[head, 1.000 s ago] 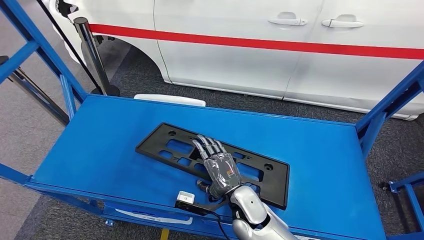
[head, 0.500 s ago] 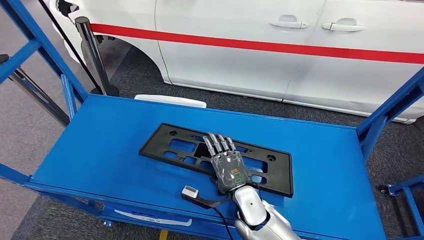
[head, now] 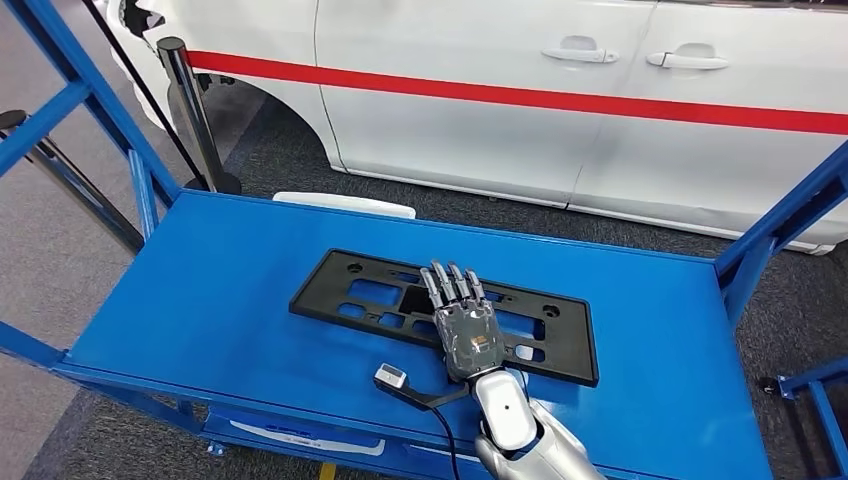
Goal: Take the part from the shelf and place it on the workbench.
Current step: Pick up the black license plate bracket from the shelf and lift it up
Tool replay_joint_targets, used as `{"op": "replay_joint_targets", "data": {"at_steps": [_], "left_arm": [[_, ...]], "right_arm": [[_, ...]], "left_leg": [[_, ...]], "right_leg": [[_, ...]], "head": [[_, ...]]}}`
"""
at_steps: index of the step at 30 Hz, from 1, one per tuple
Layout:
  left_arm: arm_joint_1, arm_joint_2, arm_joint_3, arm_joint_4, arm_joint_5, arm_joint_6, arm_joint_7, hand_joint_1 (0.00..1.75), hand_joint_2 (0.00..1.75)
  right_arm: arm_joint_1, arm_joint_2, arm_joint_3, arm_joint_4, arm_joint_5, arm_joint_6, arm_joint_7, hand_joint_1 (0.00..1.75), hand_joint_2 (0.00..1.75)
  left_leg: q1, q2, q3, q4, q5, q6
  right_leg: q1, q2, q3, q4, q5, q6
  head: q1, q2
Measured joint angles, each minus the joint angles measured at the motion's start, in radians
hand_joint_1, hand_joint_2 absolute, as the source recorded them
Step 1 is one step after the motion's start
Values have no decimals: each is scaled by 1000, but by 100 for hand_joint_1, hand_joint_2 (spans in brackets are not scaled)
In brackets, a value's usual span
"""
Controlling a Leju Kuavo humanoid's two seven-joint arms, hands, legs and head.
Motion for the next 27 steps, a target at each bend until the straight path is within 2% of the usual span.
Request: {"op": "replay_joint_targets", "data": {"at_steps": [2,3,4,6,8,9,10,11,13,15,17,19,21,23,24,25,26,27], "left_arm": [[-1,-1,-3,0,2,-4,-2,0,0],[-1,-2,-4,0,3,-6,-2,0,0],[-1,-2,-4,0,3,-7,-3,0,0],[-1,-2,-4,0,4,-8,-4,0,0],[0,-2,-5,0,5,-10,-7,0,0],[1,-2,-5,0,6,-11,-9,0,0],[2,-2,-5,0,7,-12,-11,0,0],[2,-2,-5,0,8,-12,-14,0,0],[3,-2,-5,0,9,-12,-22,0,0],[2,-1,-5,0,9,-12,-30,0,0],[2,-2,-5,0,9,-12,-39,0,0],[3,-2,-5,0,7,-12,-48,0,0],[3,-3,-7,0,5,-12,-61,0,0],[2,-3,-11,0,3,-12,-74,0,87],[2,-3,-12,0,3,-11,-80,0,131],[3,-3,-13,0,4,-10,-87,0,175],[4,-3,-14,0,4,-10,-93,0,175],[4,-3,-15,0,5,-10,-98,0,175]], "right_arm": [[-4,2,-10,6,12,-5,6,85,175],[-5,3,-14,8,15,-7,7,127,175],[-5,4,-15,9,16,-7,7,171,175],[-6,7,-16,12,17,-7,7,173,175],[-5,8,-16,16,17,-7,5,174,175],[-4,8,-16,18,17,-6,3,174,175],[-4,8,-16,19,17,-6,1,173,175],[-4,8,-16,21,17,-6,-1,174,175],[-4,8,-17,22,17,-6,-3,174,175],[-4,8,-20,22,17,-6,-4,175,175],[-4,8,-24,22,17,-6,-5,175,175],[-4,8,-29,21,17,-6,-7,175,175],[-4,8,-34,21,14,-6,-11,175,175],[0,8,-36,21,12,-6,-16,175,175],[3,8,-37,21,11,-6,-17,175,175],[5,7,-38,21,10,-5,-19,175,175],[6,7,-39,21,10,-5,-20,175,175],[6,7,-39,19,10,-5,-21,175,175]], "left_leg": [[-2,-2,0,5,-4,-18],[-2,-2,-1,10,-8,-29],[0,-2,-5,21,-19,-34],[2,-1,-39,100,-70,-41],[3,-1,-99,233,-135,-46],[3,-1,-120,279,-147,-47],[3,-1,-125,291,-141,-46],[3,-1,-110,262,-116,-44],[2,-1,-45,128,-49,-38],[-1,-1,1,27,-17,-30],[-6,-2,5,10,-17,-23],[-1,-1,8,5,-13,-13],[4,2,12,-2,-9,-1],[3,4,12,-2,-10,5],[3,5,12,-2,-11,6],[3,5,12,-1,-11,7],[3,4,14,0,-12,6],[3,3,15,2,-14,5]], "right_leg": [[2,2,65,-142,61,-15],[2,2,89,-194,78,-25],[0,1,91,-197,80,-31],[-2,-2,94,-201,84,-40],[0,-3,92,-201,84,-44],[2,-3,92,-200,83,-44],[3,-3,93,-200,83,-45],[4,-2,95,-200,82,-45],[5,-1,98,-199,80,-42],[8,0,96,-197,79,-35],[10,1,93,-197,80,-26],[11,2,91,-192,73,-15],[9,1,63,-126,31,-6],[5,1,0,7,-33,0],[3,1,-27,61,-49,2],[2,1,-40,85,-48,3],[0,1,-34,69,-26,3],[-2,0,-8,15,9,2]], "head": [[0,0],[0,0],[0,0],[-1,0],[-1,0],[-1,0],[-1,0],[-1,0],[-1,0],[-1,0],[-1,0],[-1,0],[0,0],[0,0],[0,0],[0,0],[0,0],[0,0]]}}
